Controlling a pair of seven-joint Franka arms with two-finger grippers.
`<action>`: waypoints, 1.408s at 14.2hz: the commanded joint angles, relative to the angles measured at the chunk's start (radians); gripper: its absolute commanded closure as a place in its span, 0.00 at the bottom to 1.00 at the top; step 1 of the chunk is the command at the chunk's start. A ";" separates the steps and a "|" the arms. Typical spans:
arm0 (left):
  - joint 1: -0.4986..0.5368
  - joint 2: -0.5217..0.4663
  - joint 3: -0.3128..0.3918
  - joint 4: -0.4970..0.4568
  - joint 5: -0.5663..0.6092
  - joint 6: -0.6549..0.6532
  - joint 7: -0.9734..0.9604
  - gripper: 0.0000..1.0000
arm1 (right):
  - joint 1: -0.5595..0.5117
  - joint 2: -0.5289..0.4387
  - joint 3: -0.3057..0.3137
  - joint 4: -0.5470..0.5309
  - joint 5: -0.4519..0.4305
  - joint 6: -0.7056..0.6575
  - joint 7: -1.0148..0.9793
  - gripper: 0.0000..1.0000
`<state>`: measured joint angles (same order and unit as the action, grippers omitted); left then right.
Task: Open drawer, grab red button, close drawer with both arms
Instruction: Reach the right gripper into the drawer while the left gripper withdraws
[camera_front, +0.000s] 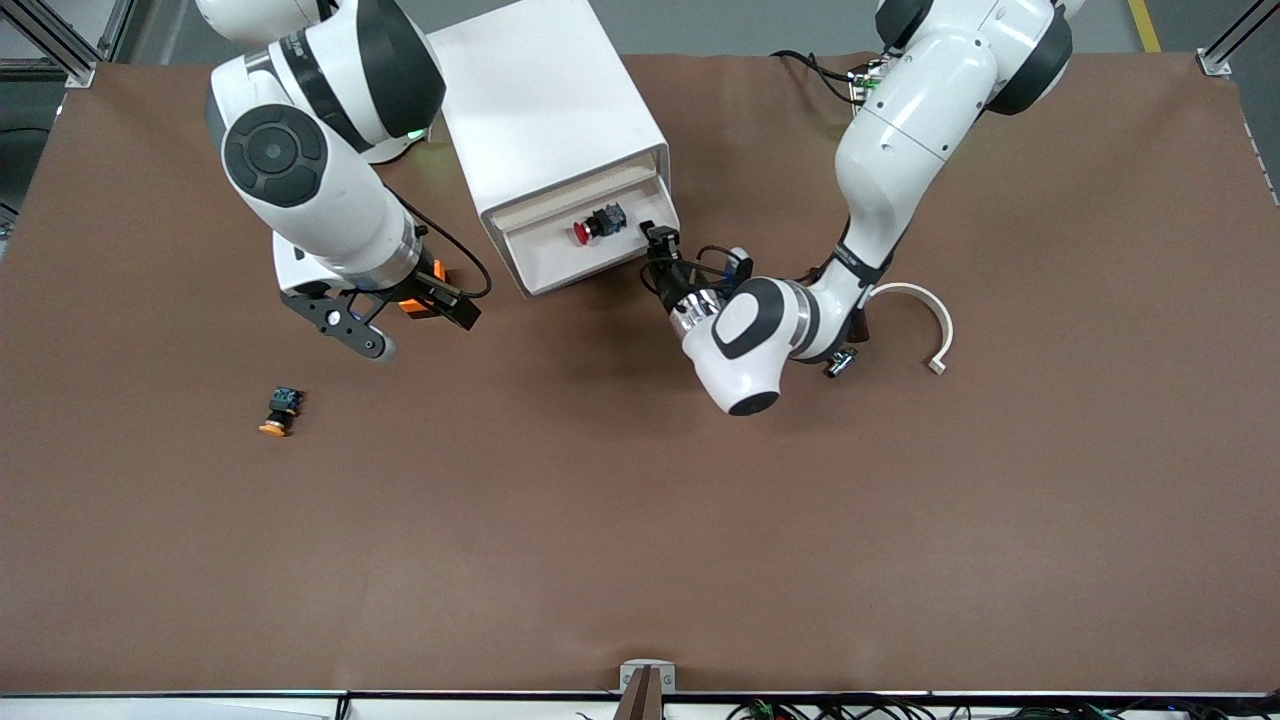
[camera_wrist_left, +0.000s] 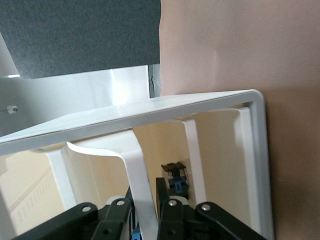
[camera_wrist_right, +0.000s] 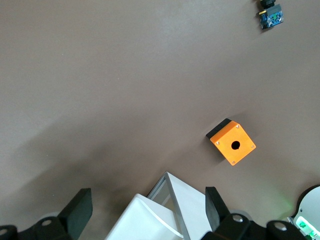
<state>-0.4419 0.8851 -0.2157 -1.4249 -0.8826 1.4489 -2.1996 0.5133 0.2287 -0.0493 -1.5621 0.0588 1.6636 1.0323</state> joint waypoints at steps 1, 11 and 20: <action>0.043 0.002 0.006 0.007 -0.002 0.008 -0.009 0.82 | 0.028 0.020 -0.006 0.007 0.007 0.030 0.081 0.00; 0.100 0.003 0.001 0.027 -0.012 0.034 0.018 0.01 | 0.134 0.034 -0.004 -0.076 0.010 0.180 0.332 0.00; 0.135 0.009 0.006 0.172 -0.029 0.036 0.499 0.00 | 0.306 0.126 -0.004 -0.084 0.010 0.281 0.641 0.00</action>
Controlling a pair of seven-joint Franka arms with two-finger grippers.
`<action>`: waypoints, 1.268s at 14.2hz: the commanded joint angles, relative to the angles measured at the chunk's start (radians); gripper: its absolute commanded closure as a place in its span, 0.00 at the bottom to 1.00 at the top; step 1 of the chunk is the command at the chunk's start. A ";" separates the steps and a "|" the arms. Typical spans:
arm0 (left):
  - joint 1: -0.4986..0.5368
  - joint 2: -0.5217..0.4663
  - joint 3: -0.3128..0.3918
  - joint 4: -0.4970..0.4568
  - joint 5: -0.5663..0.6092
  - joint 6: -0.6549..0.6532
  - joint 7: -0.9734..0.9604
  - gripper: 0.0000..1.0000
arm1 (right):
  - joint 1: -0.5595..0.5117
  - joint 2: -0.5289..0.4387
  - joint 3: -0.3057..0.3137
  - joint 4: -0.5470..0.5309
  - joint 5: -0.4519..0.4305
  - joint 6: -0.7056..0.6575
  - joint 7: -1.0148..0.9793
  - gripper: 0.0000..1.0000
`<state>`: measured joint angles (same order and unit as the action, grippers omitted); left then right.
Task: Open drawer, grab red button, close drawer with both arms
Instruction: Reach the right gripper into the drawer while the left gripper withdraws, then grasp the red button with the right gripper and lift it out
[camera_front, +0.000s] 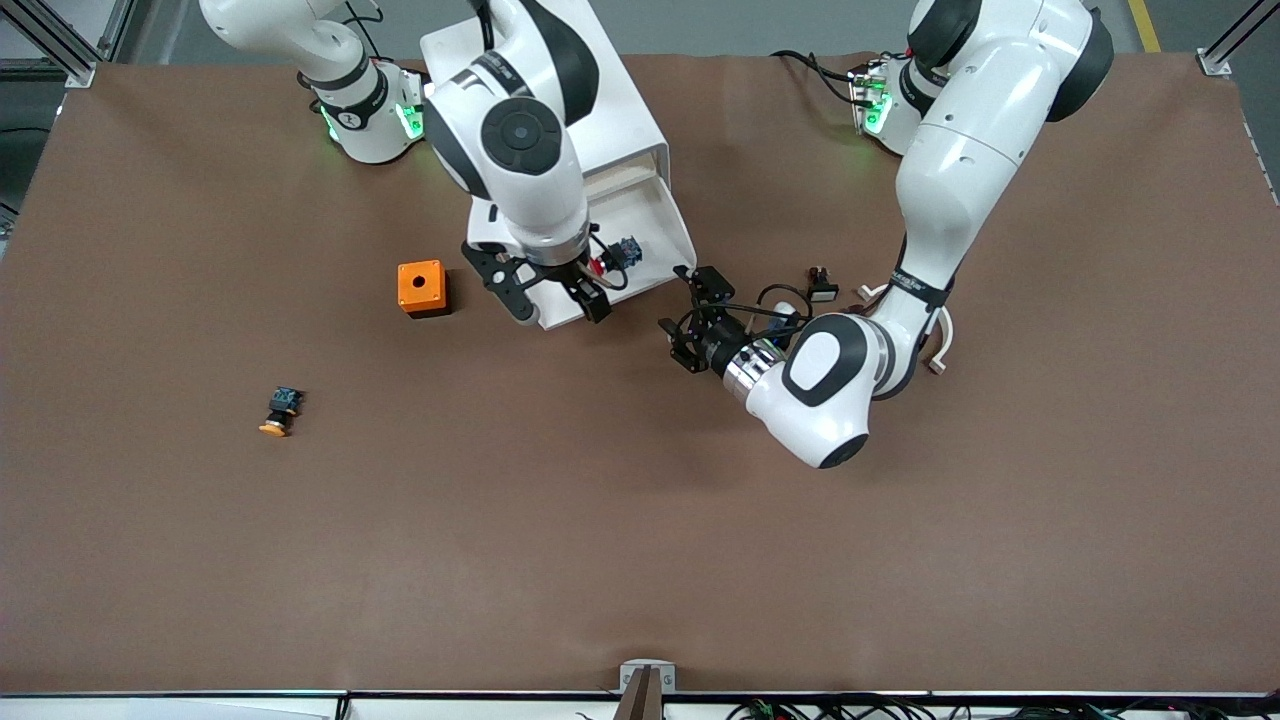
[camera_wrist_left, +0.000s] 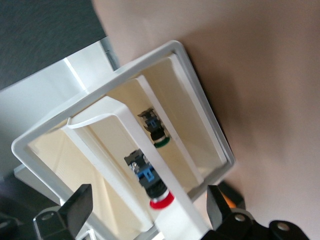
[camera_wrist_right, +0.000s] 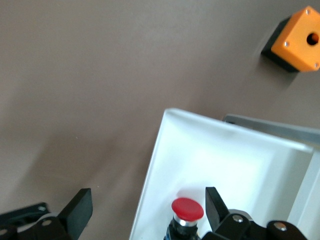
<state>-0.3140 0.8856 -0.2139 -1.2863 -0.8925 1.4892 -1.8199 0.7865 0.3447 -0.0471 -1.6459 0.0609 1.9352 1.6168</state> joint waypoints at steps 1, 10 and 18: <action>0.007 0.003 0.013 0.038 -0.014 -0.003 0.204 0.00 | 0.045 0.013 -0.008 -0.002 0.008 0.008 0.070 0.00; -0.036 -0.085 0.103 0.070 0.208 0.143 0.799 0.00 | 0.115 0.034 -0.007 -0.012 0.048 0.030 0.117 0.00; -0.152 -0.161 0.094 0.047 0.599 0.332 0.794 0.00 | 0.154 0.033 -0.008 -0.081 0.057 0.064 0.124 0.00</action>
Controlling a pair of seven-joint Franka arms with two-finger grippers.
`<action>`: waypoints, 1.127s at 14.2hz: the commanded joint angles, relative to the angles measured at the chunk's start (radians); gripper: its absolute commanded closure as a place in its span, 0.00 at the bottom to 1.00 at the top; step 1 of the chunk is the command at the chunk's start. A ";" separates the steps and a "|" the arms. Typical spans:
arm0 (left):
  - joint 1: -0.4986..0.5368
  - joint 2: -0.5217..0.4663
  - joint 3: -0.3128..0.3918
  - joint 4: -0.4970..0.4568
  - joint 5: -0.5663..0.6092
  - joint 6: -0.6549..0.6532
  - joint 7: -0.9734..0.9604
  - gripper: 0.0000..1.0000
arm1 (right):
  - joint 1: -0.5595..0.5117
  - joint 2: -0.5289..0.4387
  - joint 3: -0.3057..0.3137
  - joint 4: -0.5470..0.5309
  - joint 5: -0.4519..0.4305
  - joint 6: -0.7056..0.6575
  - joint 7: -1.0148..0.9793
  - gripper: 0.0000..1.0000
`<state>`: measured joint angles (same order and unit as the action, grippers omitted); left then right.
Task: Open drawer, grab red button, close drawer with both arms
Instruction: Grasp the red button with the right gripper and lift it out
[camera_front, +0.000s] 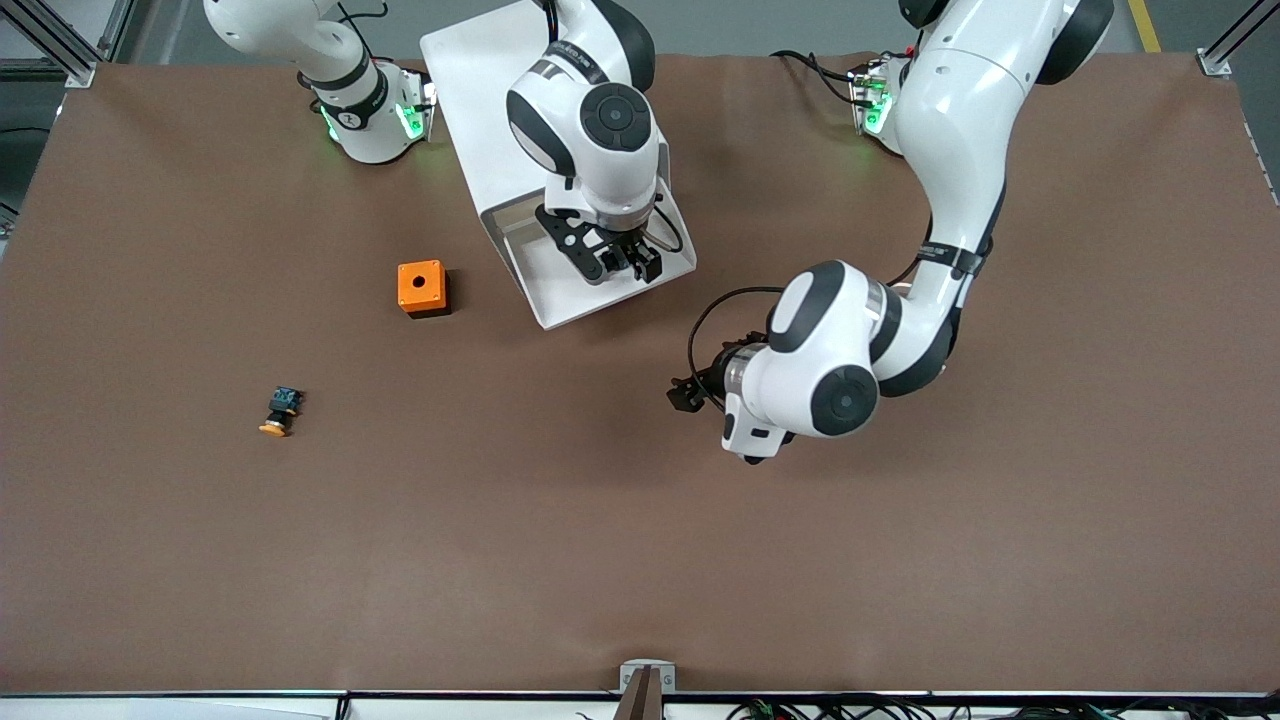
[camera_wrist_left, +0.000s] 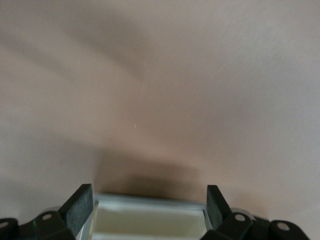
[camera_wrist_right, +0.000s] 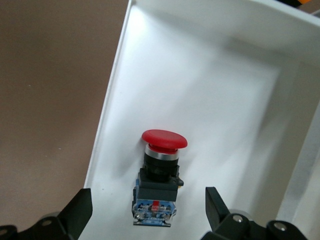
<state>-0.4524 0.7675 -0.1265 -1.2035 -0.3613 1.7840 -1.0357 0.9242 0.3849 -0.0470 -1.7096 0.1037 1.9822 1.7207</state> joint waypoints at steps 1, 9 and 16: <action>-0.028 -0.051 0.007 -0.037 0.112 0.055 0.002 0.00 | 0.018 -0.008 -0.008 -0.018 0.014 0.017 0.029 0.00; -0.054 -0.082 0.007 -0.060 0.235 0.083 -0.017 0.00 | 0.033 0.011 -0.007 -0.019 0.014 0.015 0.036 0.22; -0.092 -0.099 0.007 -0.159 0.341 0.161 -0.112 0.00 | 0.035 0.011 -0.007 -0.018 0.014 0.015 0.034 0.76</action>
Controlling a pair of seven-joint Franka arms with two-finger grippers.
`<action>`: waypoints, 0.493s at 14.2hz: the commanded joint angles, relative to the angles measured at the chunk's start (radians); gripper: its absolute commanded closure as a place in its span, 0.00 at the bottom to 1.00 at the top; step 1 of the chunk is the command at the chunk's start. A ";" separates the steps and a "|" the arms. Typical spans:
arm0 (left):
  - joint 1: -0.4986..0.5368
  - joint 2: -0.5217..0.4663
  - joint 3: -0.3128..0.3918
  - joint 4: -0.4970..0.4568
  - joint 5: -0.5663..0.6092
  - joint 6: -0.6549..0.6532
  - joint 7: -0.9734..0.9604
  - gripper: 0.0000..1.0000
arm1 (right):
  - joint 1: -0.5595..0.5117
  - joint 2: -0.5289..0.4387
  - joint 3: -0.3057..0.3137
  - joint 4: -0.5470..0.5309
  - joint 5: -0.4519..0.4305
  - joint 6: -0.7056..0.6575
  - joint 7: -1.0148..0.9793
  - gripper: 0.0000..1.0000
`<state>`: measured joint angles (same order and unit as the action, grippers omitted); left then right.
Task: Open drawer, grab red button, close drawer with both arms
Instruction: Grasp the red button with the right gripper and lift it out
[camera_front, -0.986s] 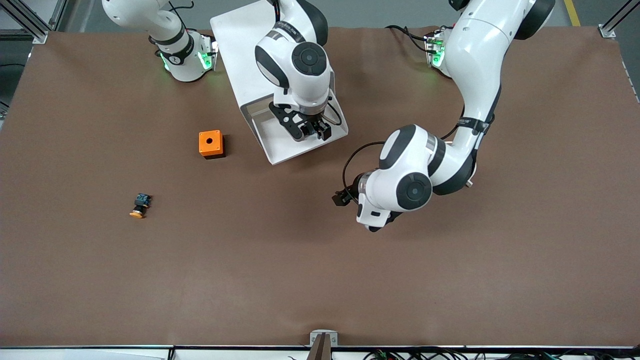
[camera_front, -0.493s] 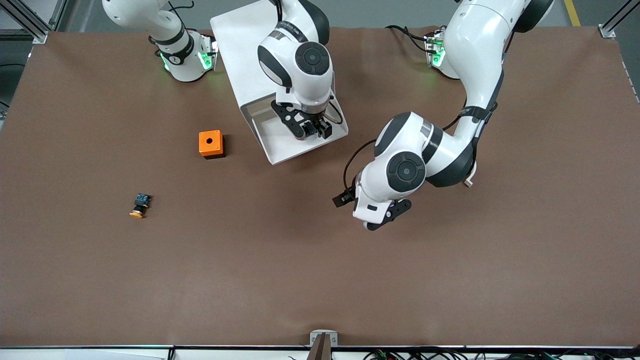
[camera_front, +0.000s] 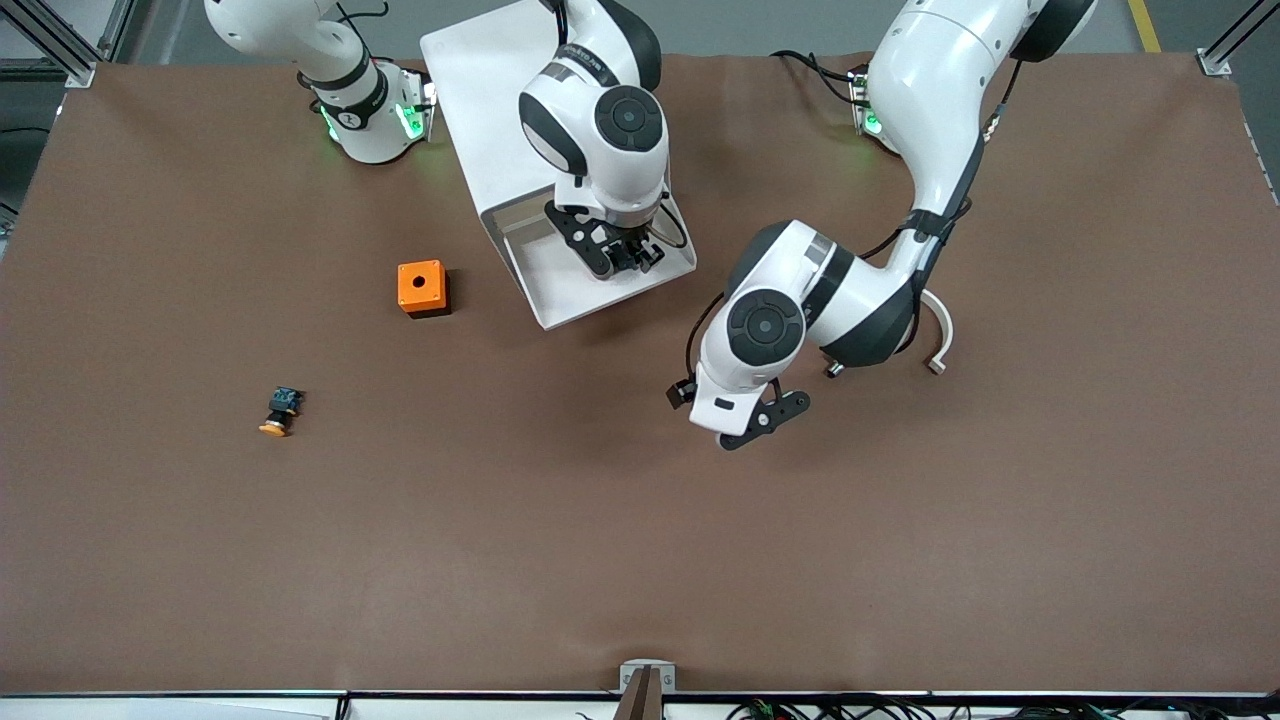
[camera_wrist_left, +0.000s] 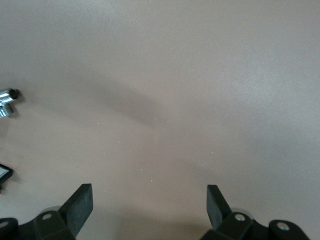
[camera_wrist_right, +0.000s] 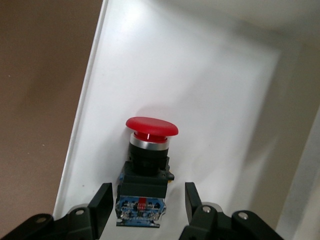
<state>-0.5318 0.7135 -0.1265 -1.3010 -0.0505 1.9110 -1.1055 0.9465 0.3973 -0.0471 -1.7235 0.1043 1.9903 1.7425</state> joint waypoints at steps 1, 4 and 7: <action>-0.014 -0.045 0.005 -0.063 0.031 0.034 -0.056 0.00 | 0.011 -0.002 -0.007 -0.002 0.015 0.007 0.012 0.96; -0.017 -0.054 0.004 -0.070 0.031 0.034 -0.089 0.00 | -0.001 -0.003 -0.010 0.016 0.038 0.001 0.005 1.00; -0.028 -0.051 -0.004 -0.069 0.031 0.033 -0.083 0.00 | -0.060 -0.009 -0.010 0.115 0.040 -0.085 -0.020 1.00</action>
<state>-0.5481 0.6973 -0.1273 -1.3254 -0.0437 1.9283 -1.1743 0.9337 0.3966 -0.0605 -1.6833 0.1228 1.9788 1.7422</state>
